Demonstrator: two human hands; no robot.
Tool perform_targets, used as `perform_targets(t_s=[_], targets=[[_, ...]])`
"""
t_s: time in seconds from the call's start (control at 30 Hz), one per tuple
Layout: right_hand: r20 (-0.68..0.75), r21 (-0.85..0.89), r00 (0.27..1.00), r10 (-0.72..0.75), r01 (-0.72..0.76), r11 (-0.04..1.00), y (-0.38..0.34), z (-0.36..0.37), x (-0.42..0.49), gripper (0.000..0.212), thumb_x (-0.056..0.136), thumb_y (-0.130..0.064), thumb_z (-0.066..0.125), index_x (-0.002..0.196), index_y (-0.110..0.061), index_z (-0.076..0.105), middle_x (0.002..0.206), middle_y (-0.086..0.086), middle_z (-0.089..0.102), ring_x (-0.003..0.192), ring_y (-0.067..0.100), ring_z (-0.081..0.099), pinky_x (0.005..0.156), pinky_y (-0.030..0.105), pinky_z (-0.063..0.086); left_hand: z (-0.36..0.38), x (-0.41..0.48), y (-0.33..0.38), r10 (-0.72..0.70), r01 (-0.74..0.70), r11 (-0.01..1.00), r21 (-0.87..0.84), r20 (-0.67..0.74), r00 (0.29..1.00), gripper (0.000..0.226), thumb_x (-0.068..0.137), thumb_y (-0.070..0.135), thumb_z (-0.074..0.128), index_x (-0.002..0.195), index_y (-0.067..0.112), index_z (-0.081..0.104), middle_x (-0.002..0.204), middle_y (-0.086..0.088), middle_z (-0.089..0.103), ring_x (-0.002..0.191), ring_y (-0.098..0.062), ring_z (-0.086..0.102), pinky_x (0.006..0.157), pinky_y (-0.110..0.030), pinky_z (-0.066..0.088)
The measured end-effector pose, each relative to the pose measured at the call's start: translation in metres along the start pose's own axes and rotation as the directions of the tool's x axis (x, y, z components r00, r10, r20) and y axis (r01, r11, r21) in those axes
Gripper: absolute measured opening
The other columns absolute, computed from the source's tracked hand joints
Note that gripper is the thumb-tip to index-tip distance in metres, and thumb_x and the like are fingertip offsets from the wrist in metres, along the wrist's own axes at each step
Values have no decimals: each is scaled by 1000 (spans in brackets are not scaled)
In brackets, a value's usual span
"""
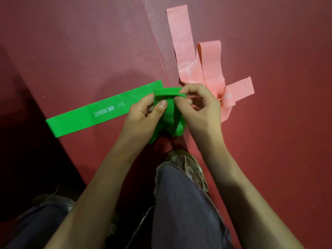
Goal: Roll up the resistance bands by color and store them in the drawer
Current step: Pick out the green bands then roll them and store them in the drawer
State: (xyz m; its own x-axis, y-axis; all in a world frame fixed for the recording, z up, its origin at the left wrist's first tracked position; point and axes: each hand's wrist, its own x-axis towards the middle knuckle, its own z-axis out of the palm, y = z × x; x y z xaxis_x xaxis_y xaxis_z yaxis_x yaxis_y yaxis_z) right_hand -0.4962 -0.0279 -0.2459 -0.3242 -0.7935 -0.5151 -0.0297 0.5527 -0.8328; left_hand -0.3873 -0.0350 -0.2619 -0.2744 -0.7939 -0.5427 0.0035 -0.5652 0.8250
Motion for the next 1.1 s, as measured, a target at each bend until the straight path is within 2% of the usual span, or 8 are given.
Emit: perform_targets(t_s=[0.3,0.43,0.6,0.77,0.83,1.0,1.07,1.1], targets=[[15,165,998,58,-59,985,7,0,15,11,75,-14,56,69,-23,56,60,-12,53,57,1,47,54,13,39,0,-4,-11,-23,20,998,-65,-45,999,29,90,-4,41,83,19,56,60,20,67,60,9,60,60,-7,46],[23,-222,999,-32,36,974,30,7,52,16,81,-5,59,78,-21,58,68,-4,52,62,9,47,61,19,41,-2,-12,-22,-60,52,995,-83,-106,993,24,90,0,44,84,20,57,62,21,68,63,9,59,62,-8,46],[313,-661,950,14,207,721,48,26,85,40,78,-21,65,115,-9,55,114,16,52,103,27,53,90,33,43,-1,-16,-25,-126,86,978,-188,-216,968,24,91,0,41,87,18,57,63,20,69,63,6,63,62,-10,50],[361,-800,931,-44,334,499,49,35,82,20,83,-20,56,100,-9,57,111,14,51,108,29,48,77,35,40,-4,-10,-16,-137,61,969,-239,-319,938,23,91,1,42,77,16,53,56,17,67,55,6,60,58,-10,50],[337,-792,940,-46,309,526,47,34,80,13,85,-17,52,91,-9,60,106,13,55,105,29,50,76,35,41,-7,-6,-12,-134,49,966,-255,-325,936,23,91,2,42,76,15,53,56,16,67,56,4,60,60,-13,50],[120,-521,987,-106,154,839,36,17,80,8,80,-16,57,81,-18,50,80,2,61,82,25,60,77,40,48,-9,2,-3,-90,18,974,-227,-313,946,24,92,3,41,79,16,55,60,15,69,59,2,63,63,-17,53],[195,-574,973,-125,217,790,35,11,84,18,78,-20,62,92,-12,54,92,6,61,90,24,58,81,39,46,-6,4,0,-77,6,975,-221,-317,945,24,93,1,40,80,15,55,59,15,68,58,3,62,60,-14,52],[281,-661,953,-112,277,697,38,11,85,28,78,-24,63,100,-8,54,101,10,60,98,27,55,84,40,45,-4,5,1,-76,2,975,-222,-321,944,25,93,1,39,80,15,55,58,16,68,57,4,62,59,-13,51]])
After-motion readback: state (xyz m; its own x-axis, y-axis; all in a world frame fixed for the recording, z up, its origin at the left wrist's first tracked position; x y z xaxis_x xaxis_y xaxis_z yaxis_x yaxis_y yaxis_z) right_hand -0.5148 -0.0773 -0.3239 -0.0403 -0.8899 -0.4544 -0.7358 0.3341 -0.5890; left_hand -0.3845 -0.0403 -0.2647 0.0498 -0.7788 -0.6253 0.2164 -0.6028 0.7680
